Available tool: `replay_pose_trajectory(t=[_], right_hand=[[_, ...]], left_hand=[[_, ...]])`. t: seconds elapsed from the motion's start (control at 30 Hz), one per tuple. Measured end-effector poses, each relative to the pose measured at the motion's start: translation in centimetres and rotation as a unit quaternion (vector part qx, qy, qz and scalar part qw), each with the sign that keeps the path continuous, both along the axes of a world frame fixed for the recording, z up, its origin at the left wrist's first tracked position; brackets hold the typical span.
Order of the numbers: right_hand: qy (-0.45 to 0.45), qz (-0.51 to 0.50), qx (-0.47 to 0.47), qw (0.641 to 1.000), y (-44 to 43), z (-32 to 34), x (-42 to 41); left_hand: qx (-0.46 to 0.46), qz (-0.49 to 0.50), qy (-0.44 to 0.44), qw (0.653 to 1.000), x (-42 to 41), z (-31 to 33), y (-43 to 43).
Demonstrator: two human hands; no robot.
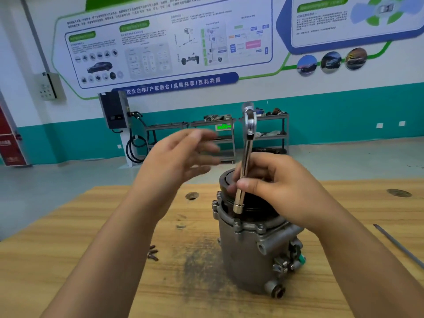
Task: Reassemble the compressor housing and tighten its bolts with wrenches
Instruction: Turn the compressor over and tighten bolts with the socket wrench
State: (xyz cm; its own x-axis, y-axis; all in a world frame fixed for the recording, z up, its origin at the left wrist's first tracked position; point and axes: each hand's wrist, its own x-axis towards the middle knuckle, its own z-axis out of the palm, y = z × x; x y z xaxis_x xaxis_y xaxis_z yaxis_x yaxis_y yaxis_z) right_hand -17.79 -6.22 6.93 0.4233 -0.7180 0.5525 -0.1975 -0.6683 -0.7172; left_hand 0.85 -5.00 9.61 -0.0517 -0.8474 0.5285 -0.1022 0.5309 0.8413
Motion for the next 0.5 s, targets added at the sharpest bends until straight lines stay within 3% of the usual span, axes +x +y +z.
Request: replay_pose_trajectory(t=[0.1,0.2,0.37,0.5], right_hand=[[-0.019,-0.006,0.013,1.000,-0.3,-0.1,-0.1],[-0.023,-0.014,0.018,0.999,-0.6,-0.1,-0.3],[-0.033,-0.017,0.029,0.999,-0.9,-0.3,-0.7],[-0.023,-0.014,0.028,0.999,-1.0,-0.3,-0.8]], left_hand=[[0.040,0.180,-0.123,0.975,3.1,-3.4,0.1],[0.085,0.277,-0.299,0.909,5.5,-7.2,-0.1],[0.181,0.297,-0.461,0.816,9.2,-12.8,-1.0],[0.200,0.315,-0.524,0.766,10.9,-16.0,-1.7]])
